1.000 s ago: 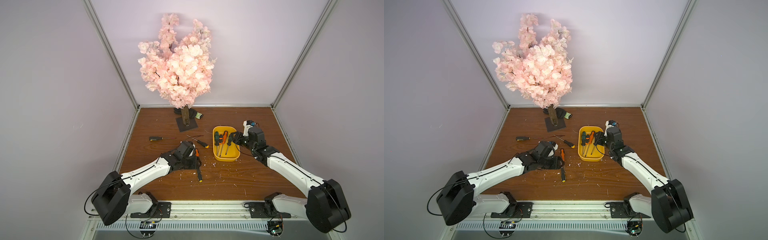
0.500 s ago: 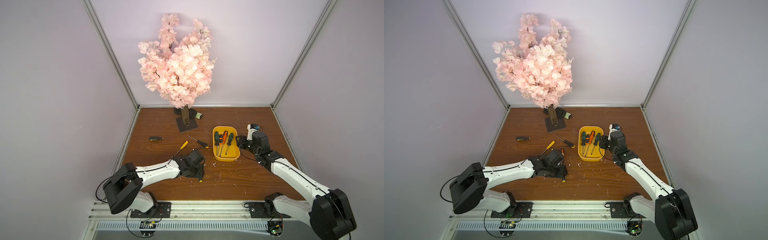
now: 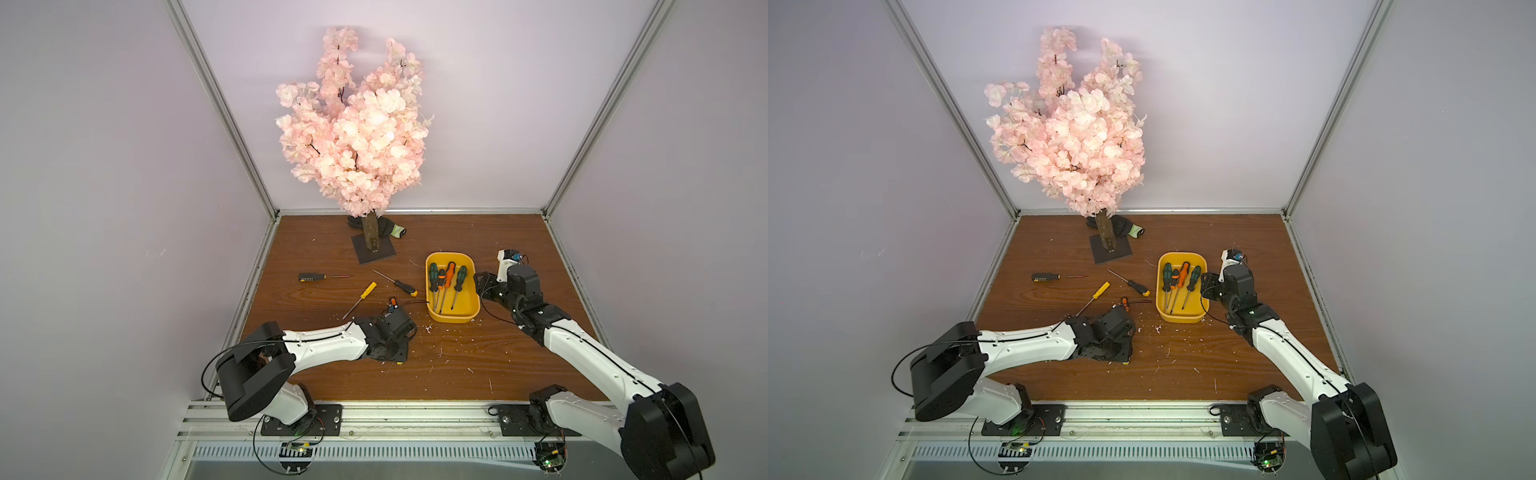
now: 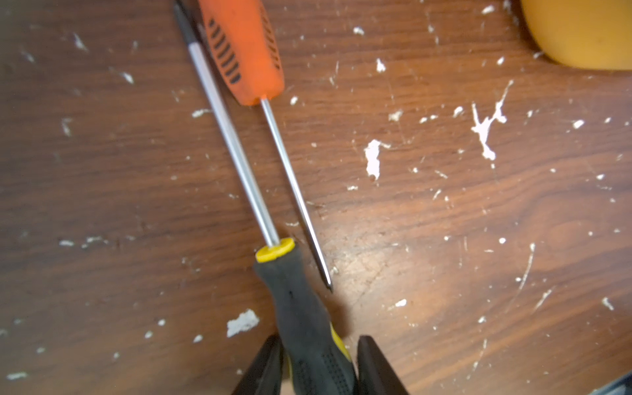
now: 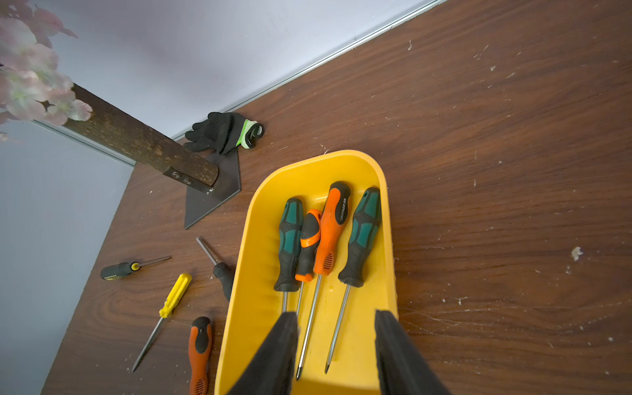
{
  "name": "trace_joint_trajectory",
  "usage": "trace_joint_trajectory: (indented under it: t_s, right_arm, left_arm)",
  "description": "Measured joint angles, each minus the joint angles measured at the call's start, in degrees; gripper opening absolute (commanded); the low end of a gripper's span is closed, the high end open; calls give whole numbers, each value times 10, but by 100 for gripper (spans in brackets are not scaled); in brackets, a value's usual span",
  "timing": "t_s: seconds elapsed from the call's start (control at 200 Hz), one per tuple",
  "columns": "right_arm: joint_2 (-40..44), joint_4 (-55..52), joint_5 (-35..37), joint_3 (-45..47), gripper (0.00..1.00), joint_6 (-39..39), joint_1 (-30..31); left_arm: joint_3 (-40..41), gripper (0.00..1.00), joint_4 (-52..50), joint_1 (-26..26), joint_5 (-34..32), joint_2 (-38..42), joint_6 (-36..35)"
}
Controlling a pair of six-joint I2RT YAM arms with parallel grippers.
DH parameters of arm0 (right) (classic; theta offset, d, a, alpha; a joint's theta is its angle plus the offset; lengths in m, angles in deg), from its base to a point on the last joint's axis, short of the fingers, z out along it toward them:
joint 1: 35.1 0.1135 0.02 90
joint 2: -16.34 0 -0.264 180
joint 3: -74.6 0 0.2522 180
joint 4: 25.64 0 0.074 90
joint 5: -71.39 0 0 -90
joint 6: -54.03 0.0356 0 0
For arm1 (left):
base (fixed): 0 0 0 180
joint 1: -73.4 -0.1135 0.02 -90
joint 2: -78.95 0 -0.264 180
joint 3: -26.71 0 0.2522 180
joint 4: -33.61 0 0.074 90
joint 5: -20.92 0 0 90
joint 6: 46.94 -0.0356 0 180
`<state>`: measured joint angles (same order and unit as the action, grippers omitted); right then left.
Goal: Put the screwdriver on the desktop into the storage box
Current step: Pick up the screwdriver from the center of the board.
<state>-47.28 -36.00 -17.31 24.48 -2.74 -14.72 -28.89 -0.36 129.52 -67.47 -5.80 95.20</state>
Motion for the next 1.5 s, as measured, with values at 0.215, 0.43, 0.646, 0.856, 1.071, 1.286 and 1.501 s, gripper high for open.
trace_joint_trajectory:
  t_s: [0.215,0.43,0.646,0.856,1.071,1.286,1.501]
  right_arm:
    - [1,3,0,4,43,2,0]
    - [1,15,-2,4,43,-12,0]
    - [9,36,-28,4,43,-61,0]
    - [56,86,-66,13,44,-163,11]
    - [145,184,-115,93,46,-321,73]
    - [155,200,-126,103,50,-488,154]
    - [133,202,-125,94,53,-642,197]
  left_arm:
    - [-1,18,-13,5,-11,4,-1]
    - [-26,8,-88,5,-43,9,-16]
    - [-79,6,-129,-17,-37,28,-63]
    - [-158,7,-142,-71,24,63,-137]
    - [-235,7,-143,-132,159,70,-210]
    - [-276,6,-145,-163,282,69,-256]
    - [-292,5,-146,-172,368,54,-278]
